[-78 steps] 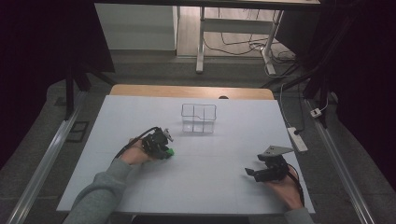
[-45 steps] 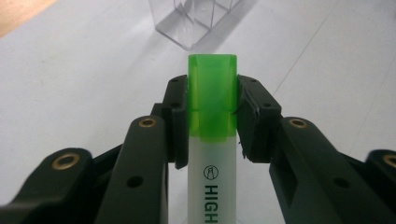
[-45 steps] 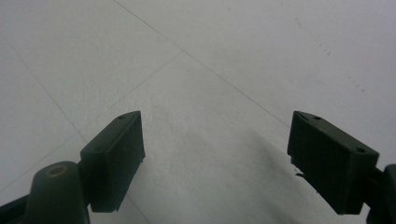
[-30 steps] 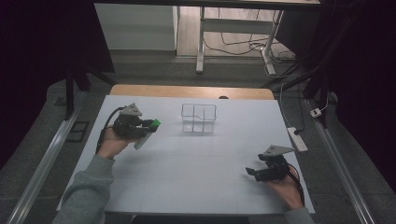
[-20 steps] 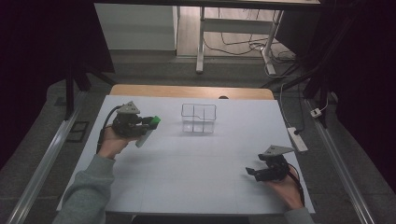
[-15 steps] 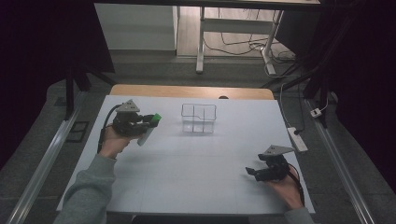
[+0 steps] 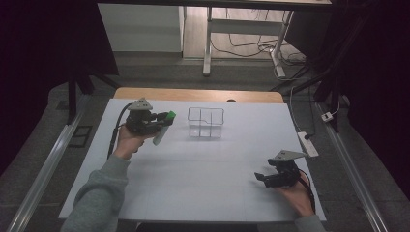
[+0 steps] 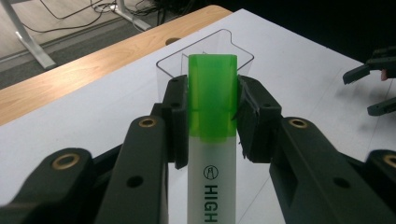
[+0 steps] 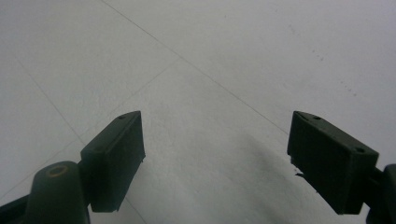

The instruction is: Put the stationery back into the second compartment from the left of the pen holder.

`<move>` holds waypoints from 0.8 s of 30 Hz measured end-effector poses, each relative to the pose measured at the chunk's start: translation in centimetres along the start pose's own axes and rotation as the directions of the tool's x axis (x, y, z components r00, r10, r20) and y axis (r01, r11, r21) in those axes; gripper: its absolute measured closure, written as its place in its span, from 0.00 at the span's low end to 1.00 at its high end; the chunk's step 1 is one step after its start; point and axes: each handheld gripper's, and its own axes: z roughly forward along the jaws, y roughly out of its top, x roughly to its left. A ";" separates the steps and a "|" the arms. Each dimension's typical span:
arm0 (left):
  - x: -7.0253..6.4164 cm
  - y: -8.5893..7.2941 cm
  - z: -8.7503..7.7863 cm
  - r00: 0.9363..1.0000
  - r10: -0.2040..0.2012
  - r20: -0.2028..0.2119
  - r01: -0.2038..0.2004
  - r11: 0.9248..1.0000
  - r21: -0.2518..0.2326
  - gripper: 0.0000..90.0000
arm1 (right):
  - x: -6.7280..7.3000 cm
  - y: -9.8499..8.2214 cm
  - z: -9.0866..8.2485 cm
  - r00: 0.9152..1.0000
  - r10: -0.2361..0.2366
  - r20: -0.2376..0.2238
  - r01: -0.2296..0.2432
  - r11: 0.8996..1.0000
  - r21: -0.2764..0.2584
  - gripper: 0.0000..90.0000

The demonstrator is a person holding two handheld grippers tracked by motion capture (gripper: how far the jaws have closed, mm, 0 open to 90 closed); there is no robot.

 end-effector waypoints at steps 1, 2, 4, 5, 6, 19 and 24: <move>0.0 0.2 0.1 1.000 -0.003 0.002 0.003 1.000 -0.001 0.74 | 0.0 0.0 0.0 1.000 0.000 0.000 0.000 1.000 0.000 0.20; 0.0 0.4 0.3 1.000 -0.005 0.005 0.005 1.000 -0.002 0.74 | 0.0 0.0 0.0 1.000 0.000 0.000 0.000 1.000 0.000 0.20; 0.1 0.7 0.5 1.000 -0.010 0.011 0.010 1.000 -0.006 0.74 | 0.0 0.0 0.0 1.000 -0.001 -0.001 0.001 1.000 0.000 0.20; 0.1 0.9 0.6 1.000 -0.012 0.011 0.012 1.000 -0.007 0.74 | 0.0 0.0 0.0 1.000 -0.001 -0.001 0.001 1.000 0.000 0.20; 0.1 1.1 0.8 1.000 -0.012 0.011 0.012 1.000 -0.008 0.74 | 0.0 0.0 0.1 1.000 -0.002 -0.001 0.002 1.000 0.000 0.20; -0.3 2.9 2.2 1.000 -0.006 0.013 0.006 1.000 -0.015 0.74 | 0.1 0.1 0.1 1.000 -0.008 -0.003 0.008 1.000 0.001 0.20; -0.3 3.4 2.8 1.000 -0.009 0.018 0.009 1.000 -0.018 0.74 | 0.1 0.1 0.2 1.000 -0.009 -0.003 0.009 1.000 0.002 0.20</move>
